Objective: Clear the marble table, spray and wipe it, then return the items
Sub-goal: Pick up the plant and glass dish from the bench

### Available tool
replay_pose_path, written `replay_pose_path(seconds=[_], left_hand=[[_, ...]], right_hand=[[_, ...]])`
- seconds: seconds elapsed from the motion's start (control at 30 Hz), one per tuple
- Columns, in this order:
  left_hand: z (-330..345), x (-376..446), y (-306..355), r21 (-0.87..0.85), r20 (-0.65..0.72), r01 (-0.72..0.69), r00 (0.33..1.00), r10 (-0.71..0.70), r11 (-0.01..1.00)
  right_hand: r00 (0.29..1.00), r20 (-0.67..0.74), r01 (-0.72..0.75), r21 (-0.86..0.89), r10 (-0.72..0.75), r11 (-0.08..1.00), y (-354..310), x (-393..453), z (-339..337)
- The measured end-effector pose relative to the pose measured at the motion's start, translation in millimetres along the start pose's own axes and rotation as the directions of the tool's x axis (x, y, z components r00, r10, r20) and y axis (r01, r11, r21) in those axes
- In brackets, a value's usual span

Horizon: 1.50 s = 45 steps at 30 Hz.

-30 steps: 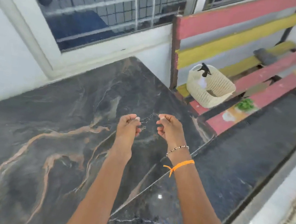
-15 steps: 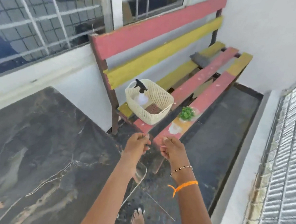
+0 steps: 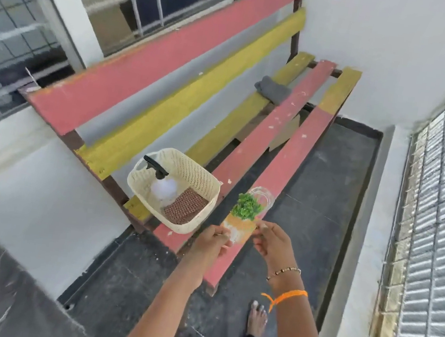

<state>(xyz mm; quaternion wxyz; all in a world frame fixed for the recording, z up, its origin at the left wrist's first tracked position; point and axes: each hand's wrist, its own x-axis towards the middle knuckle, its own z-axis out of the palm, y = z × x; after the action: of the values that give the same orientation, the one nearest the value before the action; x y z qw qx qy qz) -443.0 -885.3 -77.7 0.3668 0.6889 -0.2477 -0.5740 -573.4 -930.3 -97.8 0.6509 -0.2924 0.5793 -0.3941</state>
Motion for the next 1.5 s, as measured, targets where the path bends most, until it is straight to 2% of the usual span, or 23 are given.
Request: replay_pose_path(seconds=[0.2,0.3,0.4,0.5,0.6,0.67,0.8,0.9,1.0,1.23,1.43,1.5], left_hand=[[51.3,69.5,21.0,-0.087,0.052,0.199,0.979,-0.195,0.976],[76.9,125.0,38.5,-0.070,-0.025,0.297,0.954,-0.299,0.952],[87.4,182.1,33.6,0.200,-0.176,0.238,0.963,-0.204,0.950],[97.4,220.2,4.7,0.483,-0.132,0.228,0.973,-0.187,0.846],[114.6,247.6,-27.1,0.552,-0.091,0.183,0.983,-0.159,0.813],[124.2,260.7,-39.0,0.544,-0.170,0.169,0.981,-0.090,0.822],[132.2,280.2,-50.0,0.505,-0.378,0.184,0.926,0.024,0.843],[127.1,290.5,-51.4,0.540,-0.386,0.167,0.920,0.066,0.825],[119.0,290.4,-50.6,0.557,-0.397,0.130,0.909,0.125,0.820],[106.5,271.4,-39.2,0.480,-0.382,0.065,0.913,0.142,0.875],[86.0,213.4,-22.9,0.280,-0.426,0.000,0.896,0.124,0.960],[71.9,190.0,-16.9,0.240,-0.451,-0.014,0.884,0.124,0.971]], right_hand=[[0.978,-0.052,-0.206,-0.027,0.204,0.978,-13.7,113.0,-26.7],[0.958,-0.049,-0.286,-0.056,0.284,0.957,-17.6,176.4,-38.4],[0.941,-0.094,-0.335,-0.153,0.324,0.930,-10.5,231.3,-49.1],[0.945,-0.100,-0.328,-0.327,0.313,0.886,8.1,283.1,-58.1],[0.968,-0.064,-0.243,-0.500,0.244,0.831,31.4,315.3,-62.9],[0.977,-0.047,-0.195,-0.589,0.208,0.784,46.3,331.3,-63.9],[0.984,-0.097,-0.174,-0.671,0.147,0.721,69.0,347.2,-61.1],[0.982,-0.150,-0.187,-0.696,0.114,0.693,79.3,355.0,-56.3],[0.972,-0.189,-0.235,-0.731,0.142,0.641,78.4,359.2,-53.1],[0.982,-0.154,-0.187,-0.765,0.107,0.616,56.4,341.6,-51.5],[0.991,-0.110,-0.136,-0.715,0.082,0.686,28.1,284.7,-36.3],[0.995,-0.056,-0.101,-0.691,0.087,0.716,19.1,261.4,-24.1]])
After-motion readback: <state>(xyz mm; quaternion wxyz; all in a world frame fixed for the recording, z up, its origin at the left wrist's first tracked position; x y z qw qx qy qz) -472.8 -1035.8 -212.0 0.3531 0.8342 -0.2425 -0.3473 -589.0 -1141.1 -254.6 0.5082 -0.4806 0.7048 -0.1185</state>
